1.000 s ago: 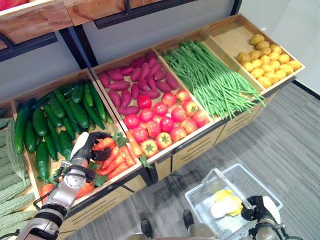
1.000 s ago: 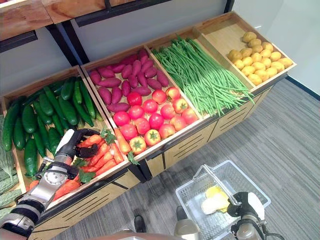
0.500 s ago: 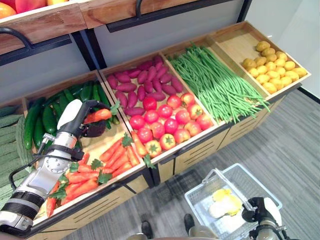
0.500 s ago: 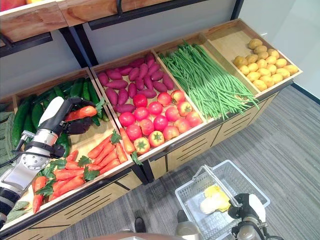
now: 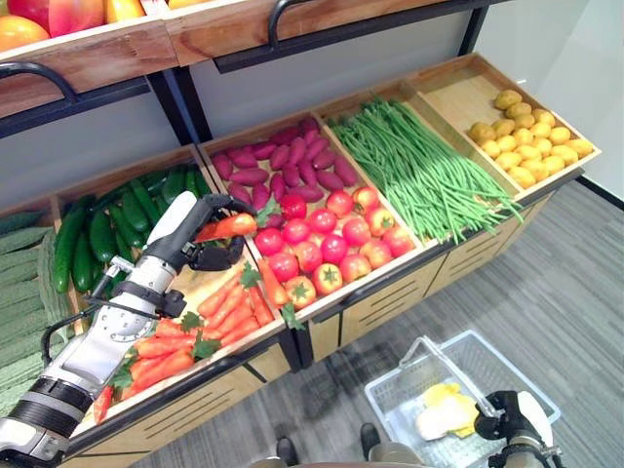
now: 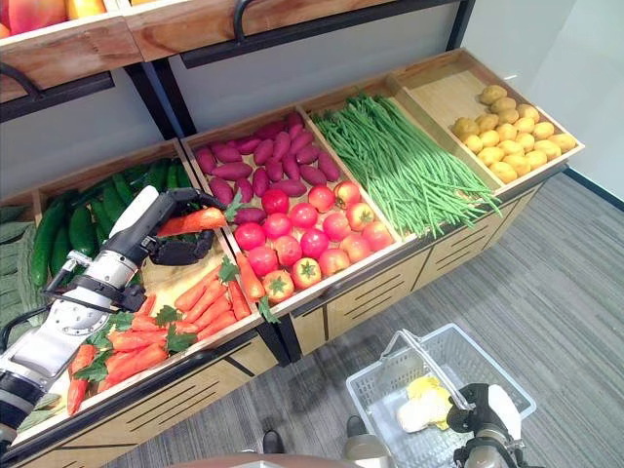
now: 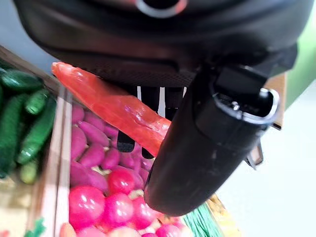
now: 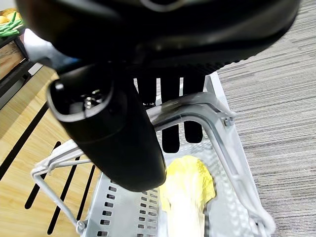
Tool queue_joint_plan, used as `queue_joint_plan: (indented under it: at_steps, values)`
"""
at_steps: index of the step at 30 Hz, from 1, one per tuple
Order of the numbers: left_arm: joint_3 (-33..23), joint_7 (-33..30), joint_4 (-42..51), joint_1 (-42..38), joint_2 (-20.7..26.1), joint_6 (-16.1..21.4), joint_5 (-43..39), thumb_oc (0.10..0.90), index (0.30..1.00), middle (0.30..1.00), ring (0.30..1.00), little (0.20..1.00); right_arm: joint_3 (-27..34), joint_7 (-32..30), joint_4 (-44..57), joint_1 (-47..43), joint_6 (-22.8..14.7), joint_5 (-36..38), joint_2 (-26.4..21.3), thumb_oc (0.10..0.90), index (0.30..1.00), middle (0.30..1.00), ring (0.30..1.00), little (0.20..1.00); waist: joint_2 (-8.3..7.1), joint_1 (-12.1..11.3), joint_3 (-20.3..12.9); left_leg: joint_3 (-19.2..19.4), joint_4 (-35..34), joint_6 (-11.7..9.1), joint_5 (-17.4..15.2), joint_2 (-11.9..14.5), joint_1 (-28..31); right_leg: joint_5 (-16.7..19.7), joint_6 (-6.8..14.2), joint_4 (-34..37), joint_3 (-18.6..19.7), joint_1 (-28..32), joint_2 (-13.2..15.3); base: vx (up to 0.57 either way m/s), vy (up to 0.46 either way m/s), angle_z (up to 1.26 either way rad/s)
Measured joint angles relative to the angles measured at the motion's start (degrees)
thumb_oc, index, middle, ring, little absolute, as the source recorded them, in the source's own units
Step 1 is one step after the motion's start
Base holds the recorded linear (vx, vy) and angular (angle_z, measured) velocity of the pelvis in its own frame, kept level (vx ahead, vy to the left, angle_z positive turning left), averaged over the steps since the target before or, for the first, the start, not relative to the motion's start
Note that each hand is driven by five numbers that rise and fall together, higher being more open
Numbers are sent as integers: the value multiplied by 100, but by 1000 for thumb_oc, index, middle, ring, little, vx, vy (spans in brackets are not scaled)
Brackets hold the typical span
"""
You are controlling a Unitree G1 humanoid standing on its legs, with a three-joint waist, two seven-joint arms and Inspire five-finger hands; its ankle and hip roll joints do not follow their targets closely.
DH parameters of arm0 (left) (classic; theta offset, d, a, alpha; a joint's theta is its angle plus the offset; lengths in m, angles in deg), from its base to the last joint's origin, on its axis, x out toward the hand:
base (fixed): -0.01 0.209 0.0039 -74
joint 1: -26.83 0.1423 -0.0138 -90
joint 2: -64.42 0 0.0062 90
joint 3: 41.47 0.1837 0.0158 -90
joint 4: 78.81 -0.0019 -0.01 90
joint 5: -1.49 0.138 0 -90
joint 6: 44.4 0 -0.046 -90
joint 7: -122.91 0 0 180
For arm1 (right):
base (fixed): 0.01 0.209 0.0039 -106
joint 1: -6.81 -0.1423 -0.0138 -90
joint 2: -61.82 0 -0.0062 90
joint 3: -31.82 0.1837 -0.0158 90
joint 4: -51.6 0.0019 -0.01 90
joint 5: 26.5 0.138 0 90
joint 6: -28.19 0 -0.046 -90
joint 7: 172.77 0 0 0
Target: Get the vegetables into the basket
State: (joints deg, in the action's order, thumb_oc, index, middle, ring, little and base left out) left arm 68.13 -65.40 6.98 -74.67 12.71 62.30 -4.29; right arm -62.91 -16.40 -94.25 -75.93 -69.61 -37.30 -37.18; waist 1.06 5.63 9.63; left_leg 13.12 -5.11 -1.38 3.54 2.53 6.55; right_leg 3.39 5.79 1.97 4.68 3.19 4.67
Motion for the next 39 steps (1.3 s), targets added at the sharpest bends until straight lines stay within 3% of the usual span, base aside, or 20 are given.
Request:
queue_joint_plan:
  at_steps: [4,7,8,10,11,12,13,14,16,19,21,23,27,34,39]
  values:
    - [430,99,30,-324,39,82,-6,400,300,300,300,300,57,-6,79,2,-7,-2,18,400,300,300,300,300,-169,198,71,228,0,144,-55,-182,6,-151,149,-471,318,-378,112,-65,153,-32]
    - [451,113,48,-565,78,119,-19,400,300,300,300,300,120,-31,110,4,-5,1,84,400,300,300,300,300,-355,350,130,652,6,285,-79,-328,-55,-2,328,-438,525,-618,273,-194,148,-67]
    - [447,102,134,-621,189,120,-65,400,300,300,300,300,120,-25,83,-17,-2,0,105,400,300,300,300,300,-388,302,163,792,-2,315,-89,-315,-98,194,339,-347,416,-709,298,-111,90,-61]
    - [444,115,210,-667,330,154,-99,400,300,300,300,300,143,-55,63,-30,2,6,155,400,300,300,300,300,-437,290,172,982,3,379,-95,-359,-142,255,357,-210,-125,-746,532,-151,109,-55]
    - [441,109,213,-667,330,156,-105,400,300,300,300,300,173,-66,31,9,2,7,176,400,300,300,300,300,-439,277,170,1081,-27,411,-99,-341,-144,247,337,-209,-619,-738,697,-168,73,-75]
    - [434,109,219,-665,330,156,-106,400,300,300,300,300,202,-98,-103,-25,36,61,174,400,300,300,300,300,-315,121,224,1383,-22,450,-115,-110,-141,103,354,-861,-1344,-906,791,-68,75,-86]
    - [426,108,227,-665,363,157,-107,400,300,300,300,300,181,-67,-113,-3,35,59,184,400,300,300,300,300,-285,8,231,1484,1,422,-95,19,-140,9,414,-1272,-1370,-921,800,-54,54,-85]
    - [422,106,230,-665,403,158,-108,400,300,300,300,300,181,-60,-113,22,31,58,223,400,300,300,300,300,-292,-29,226,1509,3,362,-99,93,-132,-128,455,-1521,-1379,-838,826,-14,23,-40]
    - [425,106,233,-660,499,154,-106,400,300,300,300,300,183,-61,-110,44,36,61,258,400,300,300,300,300,-356,-10,217,1468,4,223,-47,86,-94,-170,419,-1243,-1293,-605,748,-55,-32,-23]
    - [378,110,335,-649,574,154,-105,400,300,300,300,300,163,-60,-35,-85,31,58,166,400,300,300,300,300,-312,-20,217,1696,1,54,25,152,-69,-174,404,-778,-1228,-479,634,14,-73,-40]
    - [288,110,588,-575,567,163,-103,400,300,300,300,300,159,-60,29,-115,36,49,159,400,300,300,300,300,-297,-9,207,1967,3,-76,10,256,126,-41,243,-306,-1085,-285,495,43,-195,-62]
    - [289,115,686,-575,546,194,-102,400,300,300,300,300,161,-61,32,-29,32,49,158,400,300,300,300,300,-277,44,151,2026,2,-186,-20,339,208,-74,225,-224,-1044,-220,452,12,-177,-35]
    - [288,114,746,-575,457,253,-108,400,300,300,300,300,181,-65,175,405,61,47,128,400,300,300,300,300,-142,221,-69,2065,5,-238,14,438,203,-34,136,-157,-1005,-218,326,0,-155,-10]
    - [335,128,655,-587,-158,250,-223,400,300,300,300,300,225,-92,196,587,65,48,25,400,300,300,300,300,113,397,-204,2009,88,-268,54,593,236,-35,62,-130,-905,-187,177,-15,-254,-11]
    - [674,186,604,-660,-376,237,-332,400,300,300,300,300,274,-162,202,657,33,47,-36,400,300,300,300,300,218,348,-186,1635,578,-429,174,840,127,-232,-148,-237,-948,-140,26,-35,-164,-2]
